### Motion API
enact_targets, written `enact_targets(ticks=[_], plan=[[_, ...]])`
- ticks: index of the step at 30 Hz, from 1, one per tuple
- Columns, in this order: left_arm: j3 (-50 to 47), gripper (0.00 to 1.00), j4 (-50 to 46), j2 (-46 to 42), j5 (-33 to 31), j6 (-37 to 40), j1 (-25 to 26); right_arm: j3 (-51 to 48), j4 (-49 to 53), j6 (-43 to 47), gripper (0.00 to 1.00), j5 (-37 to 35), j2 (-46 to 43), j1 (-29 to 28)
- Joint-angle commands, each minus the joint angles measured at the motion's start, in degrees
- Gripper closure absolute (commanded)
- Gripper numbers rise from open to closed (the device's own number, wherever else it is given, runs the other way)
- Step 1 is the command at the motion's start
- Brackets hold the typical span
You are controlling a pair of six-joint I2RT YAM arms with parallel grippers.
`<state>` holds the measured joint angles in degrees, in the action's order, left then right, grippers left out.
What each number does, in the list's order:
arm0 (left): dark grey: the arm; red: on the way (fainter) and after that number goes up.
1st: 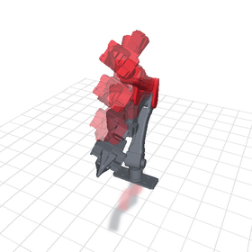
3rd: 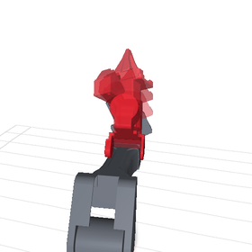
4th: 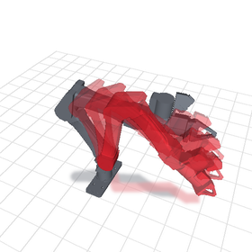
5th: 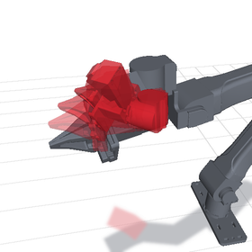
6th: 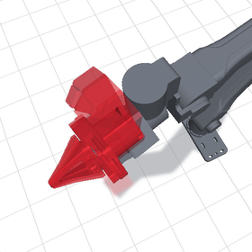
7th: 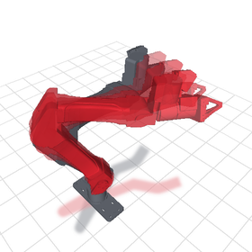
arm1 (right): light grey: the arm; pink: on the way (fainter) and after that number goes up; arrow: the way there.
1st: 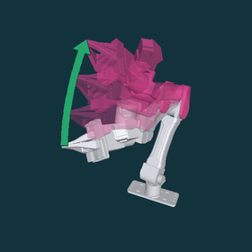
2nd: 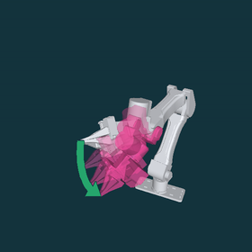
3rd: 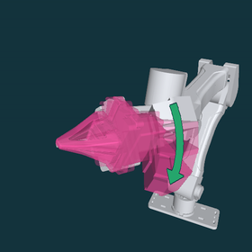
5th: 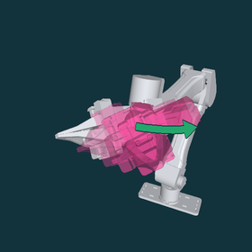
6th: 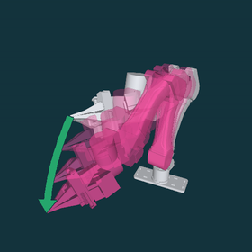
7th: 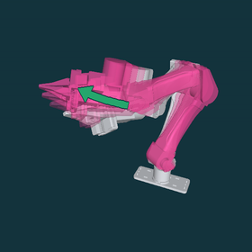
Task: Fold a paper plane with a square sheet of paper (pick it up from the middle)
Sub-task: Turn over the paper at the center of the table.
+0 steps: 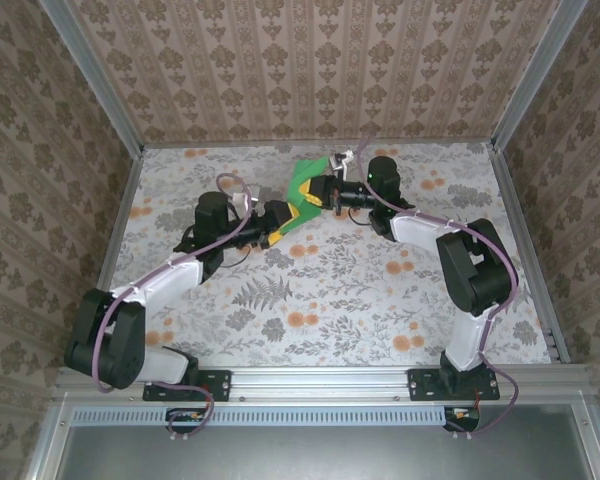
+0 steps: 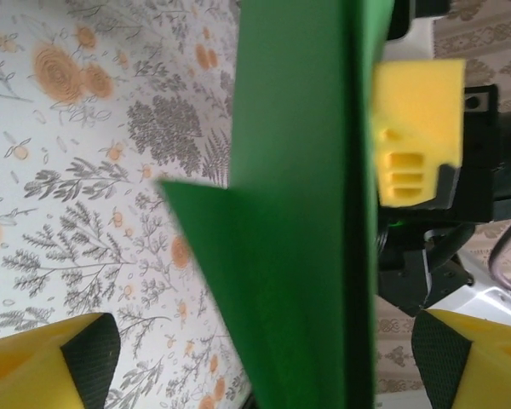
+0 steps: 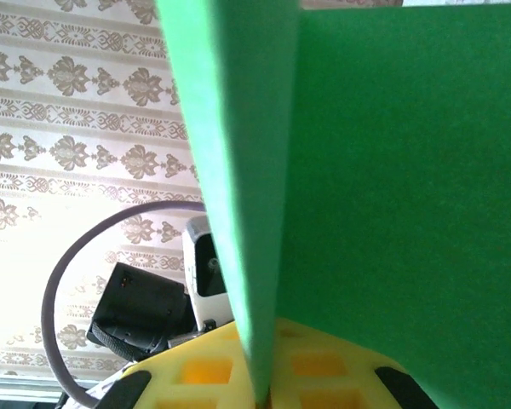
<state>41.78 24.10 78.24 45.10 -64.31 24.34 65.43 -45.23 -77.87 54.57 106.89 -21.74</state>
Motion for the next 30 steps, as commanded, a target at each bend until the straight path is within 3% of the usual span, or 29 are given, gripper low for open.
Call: enact_targets(ticks=[1, 4, 9, 14, 17, 20, 24, 27, 30], plan=[[1.5, 0.13, 8.1, 1.2, 1.6, -3.8, -0.2, 1.0, -2.8, -1.5, 0.89, 2.6, 0.8, -0.5], [1.6, 0.25, 11.8, 2.3, 2.6, -6.0, -0.5, 0.9, -2.7, -1.8, 0.90, 3.2, 1.0, -0.6], [2.4, 0.56, 11.6, 3.4, 2.8, -6.0, -1.0, 0.2, -2.3, -1.8, 0.90, 3.8, 0.7, -0.8], [2.0, 0.72, 11.3, 3.2, 2.5, -5.2, -1.0, -0.1, 0.9, 0.0, 0.87, 4.3, -0.2, -0.7], [1.7, 0.82, 9.8, 2.6, 2.4, -3.7, -1.0, 0.0, 6.8, 3.9, 0.83, 4.2, -1.5, -0.5], [1.9, 0.90, 5.8, 1.4, 2.0, -0.4, -1.1, 0.9, 18.8, 12.0, 0.70, 2.9, -4.0, -0.1], [5.1, 0.91, -13.6, -2.1, -2.7, 12.9, -1.4, 3.4, 43.2, 29.4, 0.48, -5.6, -9.3, 0.9], [11.6, 0.91, -39.6, -4.2, -16.9, 27.9, -0.6, 5.4, 56.8, 38.7, 0.35, -16.7, -12.6, 1.4], [17.2, 0.91, -56.3, -3.5, -31.5, 37.2, 0.9, 4.7, 60.7, 42.0, 0.27, -23.7, -15.0, 2.0]])
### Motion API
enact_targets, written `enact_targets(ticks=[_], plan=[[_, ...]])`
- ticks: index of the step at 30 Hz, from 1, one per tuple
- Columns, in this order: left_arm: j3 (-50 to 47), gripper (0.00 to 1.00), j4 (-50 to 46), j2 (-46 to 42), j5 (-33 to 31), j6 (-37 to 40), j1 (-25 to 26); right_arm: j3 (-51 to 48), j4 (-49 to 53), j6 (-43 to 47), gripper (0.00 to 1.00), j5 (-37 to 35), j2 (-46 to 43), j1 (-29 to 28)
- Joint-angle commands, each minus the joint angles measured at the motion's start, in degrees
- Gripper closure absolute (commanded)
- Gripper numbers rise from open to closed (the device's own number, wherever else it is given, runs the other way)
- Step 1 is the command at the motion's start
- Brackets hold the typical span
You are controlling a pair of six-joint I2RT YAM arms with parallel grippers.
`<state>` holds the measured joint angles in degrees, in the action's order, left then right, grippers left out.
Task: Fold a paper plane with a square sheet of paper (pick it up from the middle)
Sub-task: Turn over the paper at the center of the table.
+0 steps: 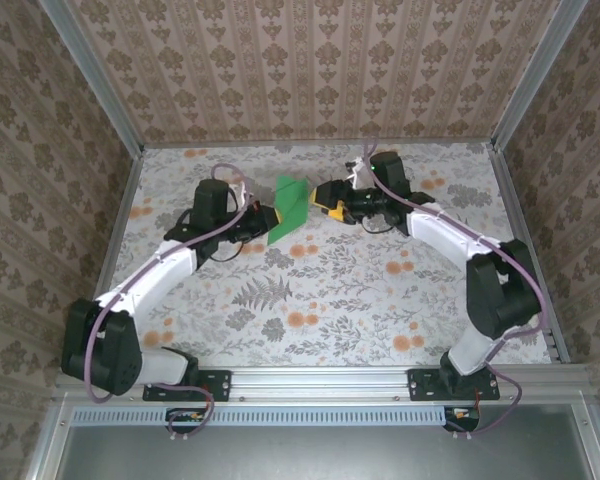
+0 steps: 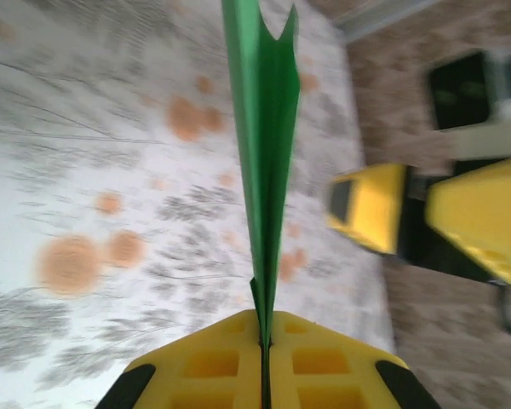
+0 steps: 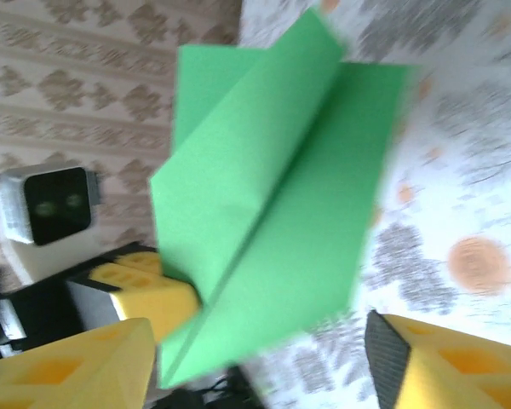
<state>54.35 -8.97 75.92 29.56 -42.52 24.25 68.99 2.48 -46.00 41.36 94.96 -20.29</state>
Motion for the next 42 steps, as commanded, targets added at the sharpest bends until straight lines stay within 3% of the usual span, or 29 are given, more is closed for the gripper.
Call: enact_targets(ticks=[1, 6, 9, 11, 14, 18, 21, 26, 29, 34, 37, 42], plan=[[6.1, 0.91, -27.2, -0.6, -20.2, 17.4, 1.5, 0.5, 12.9, 10.6, 0.24, -12.0, -3.9, 0.8], [16.1, 0.92, -43.2, 7.7, -44.7, 20.6, 7.5, 2.0, 16.6, 11.6, 0.21, -17.0, -4.1, 1.8], [22.4, 0.93, -50.4, 15.1, -55.9, 20.0, 10.9, 0.4, 16.2, 11.6, 0.21, -19.0, -5.1, 2.0], [26.4, 0.93, -54.4, 20.5, -62.1, 18.3, 13.4, -2.1, 14.9, 10.9, 0.21, -20.3, -5.9, 2.1], [31.1, 0.93, -57.2, 27.4, -66.0, 17.0, 16.7, -3.8, 15.7, 9.9, 0.21, -21.4, -6.1, 2.6], [35.9, 0.86, -54.8, 35.0, -59.7, 16.7, 18.7, -5.9, 16.5, 7.3, 0.21, -23.8, -6.9, 3.8], [37.1, 0.72, -49.7, 37.3, -50.0, 17.6, 18.8, -8.0, 16.1, 4.7, 0.21, -25.4, -8.0, 5.1], [35.6, 0.47, -39.8, 34.2, -34.2, 19.4, 16.5, -10.0, 15.0, 2.1, 0.21, -25.8, -9.3, 5.6], [31.3, 0.38, -33.7, 29.6, -25.6, 19.5, 12.9, -10.0, 14.9, 1.5, 0.22, -25.8, -9.3, 4.6], [20.6, 0.22, -23.9, 20.1, -15.0, 15.9, 4.0, -8.1, 15.3, 0.7, 0.25, -28.7, -8.0, -2.1], [13.7, 0.11, -20.9, 14.1, -14.0, 14.6, -1.9, -5.7, 15.0, -0.2, 0.29, -32.0, -4.8, -9.3], [3.3, 0.00, -19.3, 5.9, -12.8, 14.2, -10.6, 0.7, 12.1, -3.8, 0.45, -34.1, 5.3, -20.1]])
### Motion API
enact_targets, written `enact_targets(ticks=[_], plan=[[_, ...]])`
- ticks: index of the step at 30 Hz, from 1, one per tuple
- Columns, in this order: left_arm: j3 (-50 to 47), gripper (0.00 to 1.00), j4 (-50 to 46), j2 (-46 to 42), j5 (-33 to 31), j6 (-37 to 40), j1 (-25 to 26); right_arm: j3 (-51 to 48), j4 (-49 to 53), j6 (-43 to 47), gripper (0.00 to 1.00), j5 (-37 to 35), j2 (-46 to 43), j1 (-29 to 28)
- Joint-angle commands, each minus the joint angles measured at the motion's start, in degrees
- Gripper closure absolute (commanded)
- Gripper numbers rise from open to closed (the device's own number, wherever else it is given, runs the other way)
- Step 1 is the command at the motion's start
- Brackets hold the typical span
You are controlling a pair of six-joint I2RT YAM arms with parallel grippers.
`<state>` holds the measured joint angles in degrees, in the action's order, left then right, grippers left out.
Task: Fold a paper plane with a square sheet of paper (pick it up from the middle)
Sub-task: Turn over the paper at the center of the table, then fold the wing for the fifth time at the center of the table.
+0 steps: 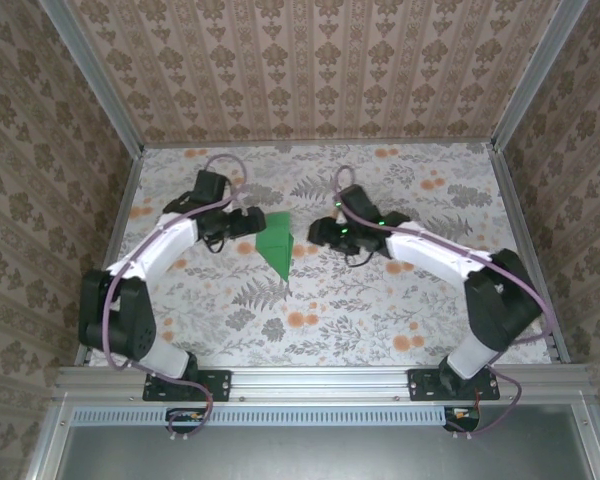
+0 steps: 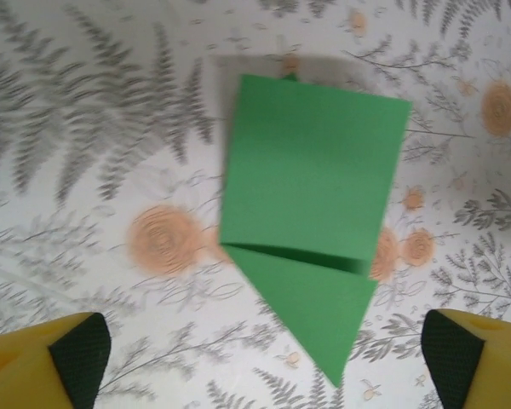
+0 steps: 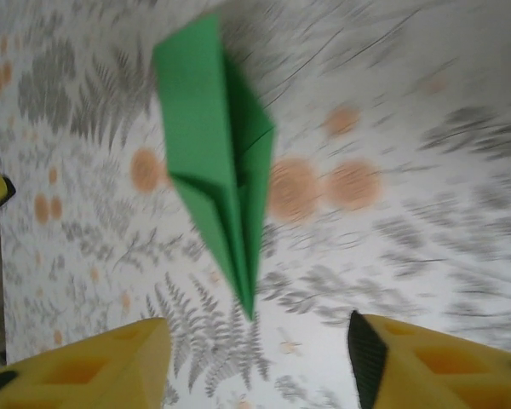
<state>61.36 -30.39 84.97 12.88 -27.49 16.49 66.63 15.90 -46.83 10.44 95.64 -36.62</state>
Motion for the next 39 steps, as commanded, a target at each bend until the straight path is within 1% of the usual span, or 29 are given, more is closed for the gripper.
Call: enact_targets(ticks=[1, 3, 6, 8, 12, 16, 20, 22, 25, 27, 29, 30, 31, 33, 35, 36, 38, 39], plan=[[-5.0, 0.00, 2.1, -4.2, 4.6, -0.6, -4.4, 4.1, -2.2, -3.6, 0.46, -3.6, 6.6, -5.3], [-7.6, 0.00, 2.0, -6.5, 6.2, 0.2, -8.2, 7.3, -3.2, -5.5, 0.49, -4.9, 11.2, -8.2], [-10.9, 0.00, 4.0, -9.3, 6.7, -1.2, -11.9, 12.0, -2.8, -6.7, 0.52, -5.7, 16.9, -10.7], [-11.8, 0.00, 6.0, -10.3, 7.7, -2.1, -12.5, 14.1, -2.1, -7.3, 0.52, -6.3, 20.1, -11.2], [-10.8, 0.00, 5.4, -10.1, 7.9, -1.6, -12.9, 17.5, 0.8, -6.7, 0.53, -7.2, 24.2, -11.1], [-11.6, 0.00, 6.8, -9.7, 9.0, -1.4, -13.2, 20.2, 5.1, -3.8, 0.53, -8.2, 26.3, -10.8], [-11.5, 0.00, 6.4, -8.5, 10.2, -0.4, -13.3, 19.5, 7.8, -0.2, 0.52, -6.8, 26.9, -9.6], [-11.9, 0.00, 7.2, -7.9, 11.3, -0.4, -13.2, 18.4, 9.3, 3.3, 0.52, -5.5, 26.6, -8.9], [-11.7, 0.00, 7.1, -6.9, 12.8, -0.5, -13.2, 16.8, 13.5, 12.2, 0.52, -4.4, 25.3, -7.8], [-11.6, 0.00, 7.0, -6.8, 13.6, -0.5, -13.0, 13.8, 14.6, 19.2, 0.52, -3.1, 23.1, -6.8], [-11.5, 0.00, 7.5, -6.7, 13.8, -0.5, -12.3, 9.5, 15.6, 25.5, 0.49, -1.3, 20.1, -5.8], [-11.2, 0.00, 7.8, -6.2, 13.9, -0.8, -11.9, 7.5, 15.5, 29.3, 0.46, -0.4, 18.5, -5.4], [-10.7, 0.00, 8.1, -5.4, 14.2, -1.1, -11.3, 6.3, 16.7, 33.2, 0.44, 0.1, 17.1, -5.2], [-9.5, 0.00, 8.2, -3.7, 14.9, -1.8, -10.1, 5.9, 18.8, 37.4, 0.44, -0.4, 14.9, -5.2], [-8.5, 0.00, 8.6, -2.6, 15.0, -2.0, -8.1, 5.9, 18.9, 38.5, 0.43, -0.3, 12.4, -5.2], [-8.3, 0.00, 8.9, -2.3, 14.4, -2.4, -6.9, 5.9, 18.0, 37.3, 0.42, -0.6, 11.0, -5.1], [-8.5, 0.00, 9.9, -2.1, 13.3, -3.9, -5.2, 5.2, 15.2, 32.4, 0.40, -0.4, 8.0, -4.7], [-8.8, 0.00, 10.8, -2.2, 13.0, -5.1, -4.4, 4.3, 12.0, 28.9, 0.41, -0.3, 6.7, -4.5]])
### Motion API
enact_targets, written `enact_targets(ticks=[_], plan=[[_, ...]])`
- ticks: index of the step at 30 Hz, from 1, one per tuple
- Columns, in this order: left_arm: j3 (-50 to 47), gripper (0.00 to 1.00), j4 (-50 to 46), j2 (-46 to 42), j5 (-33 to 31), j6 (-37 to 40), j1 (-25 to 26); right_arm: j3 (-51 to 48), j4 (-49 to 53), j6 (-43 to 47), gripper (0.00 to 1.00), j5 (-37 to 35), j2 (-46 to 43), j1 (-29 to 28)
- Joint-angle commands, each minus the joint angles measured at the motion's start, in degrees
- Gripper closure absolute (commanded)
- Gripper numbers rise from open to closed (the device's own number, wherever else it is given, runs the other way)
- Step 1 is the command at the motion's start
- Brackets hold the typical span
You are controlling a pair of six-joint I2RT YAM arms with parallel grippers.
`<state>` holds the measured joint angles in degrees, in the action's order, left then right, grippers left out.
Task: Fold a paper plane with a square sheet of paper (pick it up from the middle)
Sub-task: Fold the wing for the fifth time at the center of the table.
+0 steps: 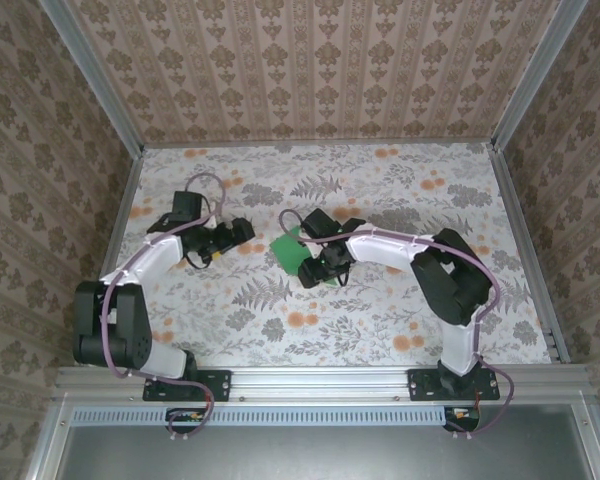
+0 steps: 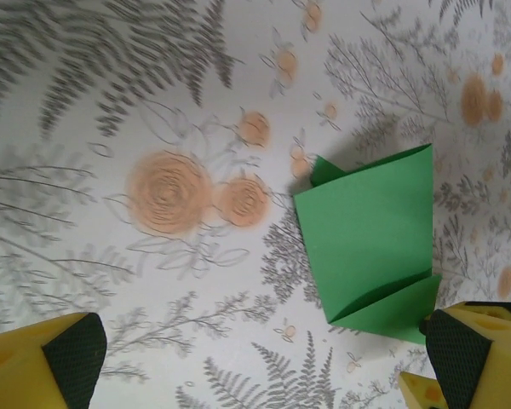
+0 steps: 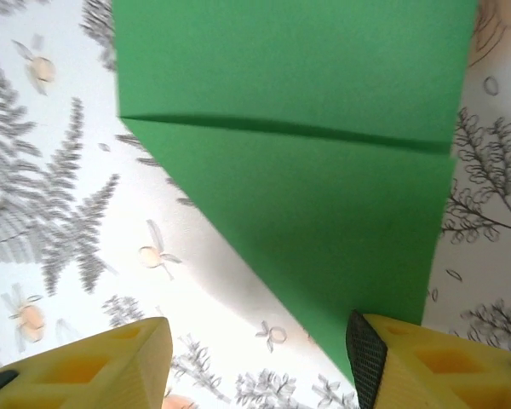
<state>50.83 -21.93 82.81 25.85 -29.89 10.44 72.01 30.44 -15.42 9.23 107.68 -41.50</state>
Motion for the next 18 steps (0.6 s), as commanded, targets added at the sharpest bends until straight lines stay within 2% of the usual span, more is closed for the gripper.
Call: enact_targets(ticks=[1, 4, 6, 13, 18], plan=[[1.1, 0.00, 3.5, -0.2, -0.1, -4.2, 2.4, -2.4, -5.2, -6.6, 0.42, 0.4, -6.7, 0.4], [-0.6, 0.00, 7.1, -1.2, -0.5, -8.1, 4.3, -7.0, -12.9, -16.2, 0.45, -1.0, -9.6, 0.9], [-1.4, 0.00, 8.7, -1.7, -1.1, -10.1, 5.7, -8.6, -16.5, -19.6, 0.46, -0.8, -9.9, 0.9], [-2.9, 0.00, 9.8, -2.3, -2.6, -13.9, 8.6, -5.1, -16.9, -22.4, 0.50, -1.6, -3.8, 1.2], [-3.4, 0.00, 10.8, -1.6, -0.9, -16.4, 9.9, -4.1, -17.8, -23.5, 0.51, -0.8, -0.2, 2.1]])
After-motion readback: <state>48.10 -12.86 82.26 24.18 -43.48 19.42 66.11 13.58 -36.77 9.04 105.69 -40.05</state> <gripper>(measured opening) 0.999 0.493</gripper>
